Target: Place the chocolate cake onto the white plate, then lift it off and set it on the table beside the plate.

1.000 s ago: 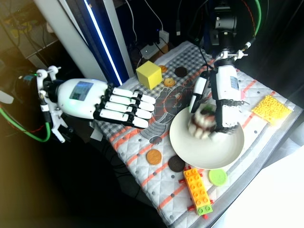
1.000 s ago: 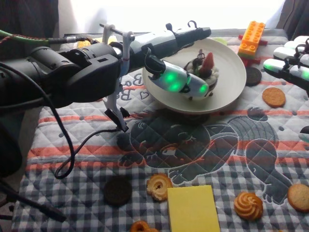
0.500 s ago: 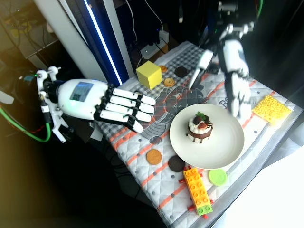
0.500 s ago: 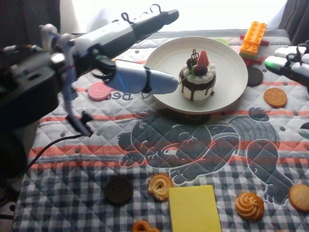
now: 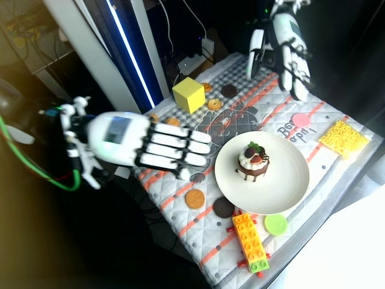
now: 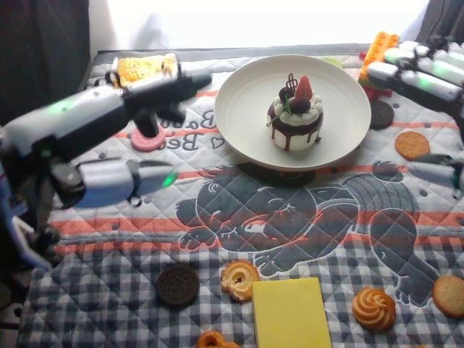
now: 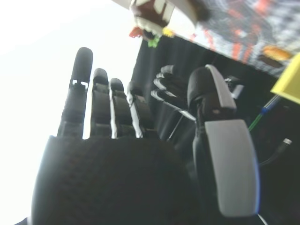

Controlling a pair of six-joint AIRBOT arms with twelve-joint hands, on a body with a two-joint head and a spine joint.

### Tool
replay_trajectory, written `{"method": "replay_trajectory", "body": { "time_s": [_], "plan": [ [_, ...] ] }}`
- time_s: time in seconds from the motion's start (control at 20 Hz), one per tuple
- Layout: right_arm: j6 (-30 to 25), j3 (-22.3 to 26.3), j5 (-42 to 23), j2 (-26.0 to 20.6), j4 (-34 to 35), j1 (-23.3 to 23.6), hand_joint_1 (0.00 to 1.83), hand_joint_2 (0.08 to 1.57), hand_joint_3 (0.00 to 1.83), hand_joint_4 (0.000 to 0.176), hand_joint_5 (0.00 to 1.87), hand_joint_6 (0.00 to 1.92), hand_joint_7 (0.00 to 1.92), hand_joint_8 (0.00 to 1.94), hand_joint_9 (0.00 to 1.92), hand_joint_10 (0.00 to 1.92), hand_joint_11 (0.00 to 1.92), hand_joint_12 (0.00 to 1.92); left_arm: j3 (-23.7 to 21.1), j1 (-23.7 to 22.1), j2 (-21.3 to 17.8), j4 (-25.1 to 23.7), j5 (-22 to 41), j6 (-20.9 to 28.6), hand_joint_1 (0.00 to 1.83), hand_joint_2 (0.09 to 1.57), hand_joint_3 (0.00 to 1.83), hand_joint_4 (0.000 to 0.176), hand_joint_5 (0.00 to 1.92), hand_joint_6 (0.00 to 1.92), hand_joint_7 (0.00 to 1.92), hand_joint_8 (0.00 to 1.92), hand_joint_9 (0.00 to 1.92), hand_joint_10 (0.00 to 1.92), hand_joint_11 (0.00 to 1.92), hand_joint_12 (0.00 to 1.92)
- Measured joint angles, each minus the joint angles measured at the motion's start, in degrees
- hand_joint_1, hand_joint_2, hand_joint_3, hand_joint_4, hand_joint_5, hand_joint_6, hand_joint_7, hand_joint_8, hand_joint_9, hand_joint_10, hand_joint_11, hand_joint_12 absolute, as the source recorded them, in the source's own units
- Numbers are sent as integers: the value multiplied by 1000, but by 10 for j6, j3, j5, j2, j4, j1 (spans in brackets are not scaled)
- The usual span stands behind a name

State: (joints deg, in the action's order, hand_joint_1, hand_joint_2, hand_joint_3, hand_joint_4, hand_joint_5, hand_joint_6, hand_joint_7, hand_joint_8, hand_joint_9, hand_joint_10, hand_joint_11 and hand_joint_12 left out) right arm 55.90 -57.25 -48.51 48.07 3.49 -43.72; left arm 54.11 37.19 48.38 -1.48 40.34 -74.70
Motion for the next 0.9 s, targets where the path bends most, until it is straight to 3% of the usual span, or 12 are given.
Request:
{"method": "replay_trajectory", "body": {
  "time_s": [0.1,0.2,0.35,0.4,0.45,0.5,0.6,0.65,0.7,0.75,0.8,0.9],
  "plan": [
    [22,-17,45,23,0,41,574,1250,0,0,0,0,46,8,135,69,0,1458,-8,27,-12,-23,21,38,796,1357,0,0,361,194,440,41,258,508,0,1371],
    [39,-34,76,47,-3,75,611,1259,1,0,0,0,5,0,94,71,0,1379,-14,43,-19,-23,34,44,810,1358,0,12,248,469,473,40,246,648,35,1404],
    [41,-75,123,93,-5,116,732,1224,3,7,0,0,25,0,91,186,0,1472,-18,51,-22,-24,40,45,724,1384,2,4,151,555,419,12,187,470,0,1222],
    [42,-92,146,113,-5,130,807,1205,0,0,0,0,1,0,12,206,0,1237,-18,51,-22,-24,38,45,707,1385,0,0,122,599,383,1,195,172,0,1164],
    [42,-104,162,125,-5,139,807,1205,0,0,0,0,1,0,12,206,0,1237,-18,51,-22,-24,38,45,707,1385,0,0,122,599,383,1,195,172,0,1164],
    [42,-119,183,141,-4,149,902,1174,0,0,4,1,0,0,0,26,0,702,-18,51,-22,-24,38,45,786,1354,0,0,114,626,357,4,200,67,0,1057],
    [42,-144,206,169,2,162,899,1187,6,0,0,0,0,0,23,11,0,625,-17,51,-21,-22,38,45,788,1356,0,5,124,597,366,3,320,90,0,1205],
    [42,-154,213,181,5,165,908,1178,0,0,0,0,0,0,55,21,0,884,-14,51,-18,-21,38,46,800,1353,0,2,145,581,393,12,400,141,0,1361],
    [42,-161,221,191,6,167,903,1193,3,3,0,0,0,0,99,33,0,1132,-12,51,-14,-14,37,46,790,1349,0,23,149,610,424,18,393,279,0,1408],
    [42,-167,230,198,6,171,914,1195,1,14,0,0,0,0,105,30,0,1220,-12,51,-14,-14,33,46,785,1349,0,15,155,637,456,28,338,510,0,1465],
    [42,-174,236,205,9,174,918,1197,1,15,0,0,0,0,99,22,0,1180,-12,51,-14,-13,29,46,767,1357,0,9,168,616,467,32,272,675,1,1499],
    [41,-188,247,217,13,179,919,1167,0,1,6,2,10,4,152,35,0,1134,-12,52,-13,-11,33,47,815,1348,0,13,219,500,429,9,220,578,0,1409]
  ]
}}
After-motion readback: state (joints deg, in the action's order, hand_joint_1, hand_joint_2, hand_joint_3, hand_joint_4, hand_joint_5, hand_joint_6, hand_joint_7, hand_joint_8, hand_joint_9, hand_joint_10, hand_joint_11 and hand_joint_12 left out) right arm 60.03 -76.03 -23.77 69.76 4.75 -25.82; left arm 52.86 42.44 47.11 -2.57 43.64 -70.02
